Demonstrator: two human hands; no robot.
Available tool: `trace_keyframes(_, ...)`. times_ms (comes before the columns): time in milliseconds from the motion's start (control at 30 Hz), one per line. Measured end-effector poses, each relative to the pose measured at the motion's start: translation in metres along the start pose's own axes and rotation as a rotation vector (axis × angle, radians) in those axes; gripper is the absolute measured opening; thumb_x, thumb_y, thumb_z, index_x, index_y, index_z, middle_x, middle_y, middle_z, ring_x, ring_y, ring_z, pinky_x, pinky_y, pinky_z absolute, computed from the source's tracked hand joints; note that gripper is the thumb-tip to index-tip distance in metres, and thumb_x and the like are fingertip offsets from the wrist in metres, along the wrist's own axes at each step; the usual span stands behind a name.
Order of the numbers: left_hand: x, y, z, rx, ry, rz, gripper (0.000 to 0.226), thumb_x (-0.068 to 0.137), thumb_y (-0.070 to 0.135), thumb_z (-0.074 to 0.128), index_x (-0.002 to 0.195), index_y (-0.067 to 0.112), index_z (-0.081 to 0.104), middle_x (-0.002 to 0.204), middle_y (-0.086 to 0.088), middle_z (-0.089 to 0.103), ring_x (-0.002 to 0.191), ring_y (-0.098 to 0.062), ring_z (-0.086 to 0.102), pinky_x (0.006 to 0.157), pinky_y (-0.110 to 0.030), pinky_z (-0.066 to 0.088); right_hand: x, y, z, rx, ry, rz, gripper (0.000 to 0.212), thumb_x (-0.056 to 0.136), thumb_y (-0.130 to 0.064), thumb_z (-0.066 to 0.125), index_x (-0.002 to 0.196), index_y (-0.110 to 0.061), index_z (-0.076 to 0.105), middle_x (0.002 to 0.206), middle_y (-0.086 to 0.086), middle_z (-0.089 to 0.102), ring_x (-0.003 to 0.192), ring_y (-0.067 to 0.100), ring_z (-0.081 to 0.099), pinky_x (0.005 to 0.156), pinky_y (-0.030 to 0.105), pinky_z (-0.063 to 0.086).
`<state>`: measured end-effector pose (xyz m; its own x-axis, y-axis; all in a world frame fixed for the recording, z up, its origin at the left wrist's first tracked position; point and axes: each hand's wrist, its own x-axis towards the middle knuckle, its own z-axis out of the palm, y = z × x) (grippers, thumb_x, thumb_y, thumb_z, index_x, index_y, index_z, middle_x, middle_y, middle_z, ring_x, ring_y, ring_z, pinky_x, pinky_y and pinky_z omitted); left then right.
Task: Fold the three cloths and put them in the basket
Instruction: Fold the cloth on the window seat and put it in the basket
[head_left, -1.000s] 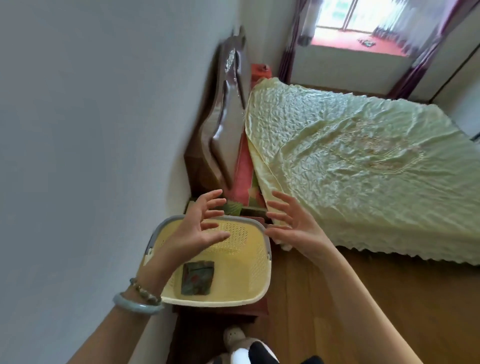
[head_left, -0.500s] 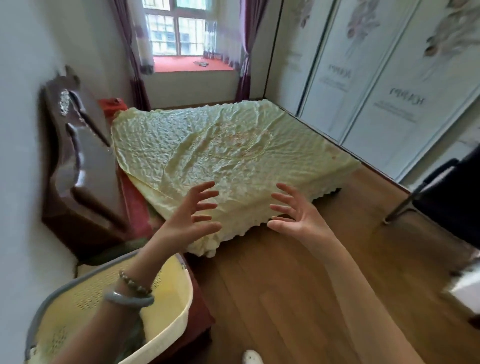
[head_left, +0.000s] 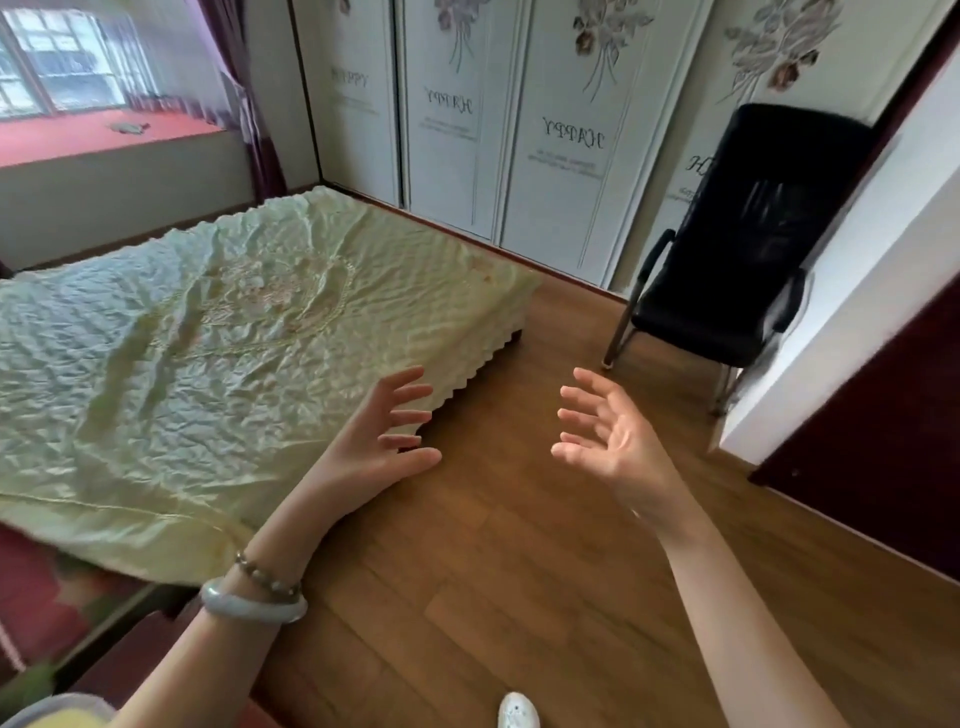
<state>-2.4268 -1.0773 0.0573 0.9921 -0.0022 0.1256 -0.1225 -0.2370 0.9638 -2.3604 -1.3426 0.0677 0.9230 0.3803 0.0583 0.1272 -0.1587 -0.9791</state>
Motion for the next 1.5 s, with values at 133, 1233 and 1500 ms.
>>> trace_keyframes(133, 0.07, -0.004, 0.032, -0.014, -0.012, -0.004, 0.082, 0.062, 0.04, 0.075, 0.135, 0.039, 0.037, 0.132, 0.012, 0.051, 0.116, -0.007, 0.055, 0.093, -0.033, 0.051, 0.048, 0.015, -0.054, -0.018, 0.047, -0.003, 0.074, 0.076, -0.004, 0.075, 0.135, -0.031, 0.04, 0.128, -0.008, 0.054, 0.113, 0.004, 0.057, 0.088, 0.022, 0.051)
trace_keyframes(1233, 0.63, -0.07, 0.077, 0.028, -0.123, 0.048, 0.071, 0.077, 0.007, 0.073, 0.132, 0.034, 0.038, 0.128, 0.008, 0.052, 0.106, -0.004, 0.06, 0.083, -0.025, 0.054, 0.483, 0.088, -0.281, 0.0, 0.289, 0.052, 0.077, 0.07, -0.02, 0.075, 0.137, -0.031, 0.038, 0.133, -0.005, 0.052, 0.118, 0.01, 0.054, 0.098, 0.034, 0.049)
trace_keyframes(1500, 0.774, -0.085, 0.103, 0.007, -0.206, 0.072, 0.071, 0.076, 0.006, 0.073, 0.126, 0.043, 0.039, 0.129, 0.006, 0.051, 0.106, -0.006, 0.06, 0.081, -0.021, 0.053, 0.592, 0.109, -0.339, -0.014, 0.328, 0.084, 0.078, 0.072, -0.021, 0.077, 0.135, -0.035, 0.034, 0.136, -0.004, 0.049, 0.121, 0.012, 0.052, 0.099, 0.033, 0.048)
